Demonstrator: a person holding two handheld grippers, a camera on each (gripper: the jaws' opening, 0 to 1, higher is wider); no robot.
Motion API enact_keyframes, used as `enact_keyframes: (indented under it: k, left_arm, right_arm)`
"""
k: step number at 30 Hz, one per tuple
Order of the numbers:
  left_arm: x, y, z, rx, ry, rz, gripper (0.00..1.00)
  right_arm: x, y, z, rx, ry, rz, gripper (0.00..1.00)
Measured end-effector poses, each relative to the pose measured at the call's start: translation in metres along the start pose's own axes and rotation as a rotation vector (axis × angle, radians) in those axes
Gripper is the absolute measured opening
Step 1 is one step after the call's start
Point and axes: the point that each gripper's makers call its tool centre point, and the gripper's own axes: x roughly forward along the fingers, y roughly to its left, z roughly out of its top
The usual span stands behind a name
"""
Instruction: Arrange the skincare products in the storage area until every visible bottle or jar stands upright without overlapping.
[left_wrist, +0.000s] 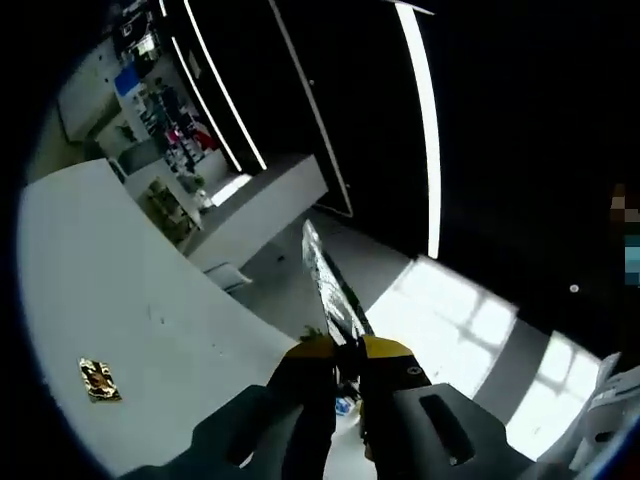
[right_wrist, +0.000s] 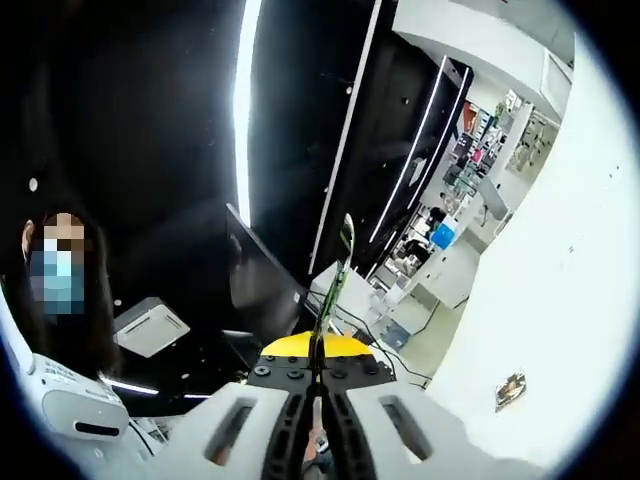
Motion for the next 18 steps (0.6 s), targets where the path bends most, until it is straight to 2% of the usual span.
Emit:
enact_keyframes:
  k: [3, 9, 12, 14, 18]
  left_arm:
    - [-0.006, -0.002, 0.002, -0.047, 0.012, -0.008, 0.0]
    - [-0.015, -0.011, 0.005, -0.011, 0.041, -0.023, 0.0]
    - [-0.02, -0.01, 0.005, 0.0, 0.067, -0.017, 0.0]
    - [-0.025, -0.009, 0.006, 0.008, 0.086, -0.015, 0.0]
    - [-0.039, -0.004, 0.007, 0.03, 0.133, 0.003, 0.0]
  right_arm:
    - [0.0, 0.006, -0.009, -0.091, 0.045, 0.0, 0.01]
    - [0.0, 0.016, -0.019, -0.126, 0.09, 0.009, 0.01]
    - [-0.004, 0.013, -0.033, -0.209, 0.186, -0.026, 0.04]
    - [-0.009, 0.009, -0.041, -0.31, 0.249, -0.069, 0.08]
    - [-0.018, 0.003, -0.052, -0.44, 0.342, -0.133, 0.13]
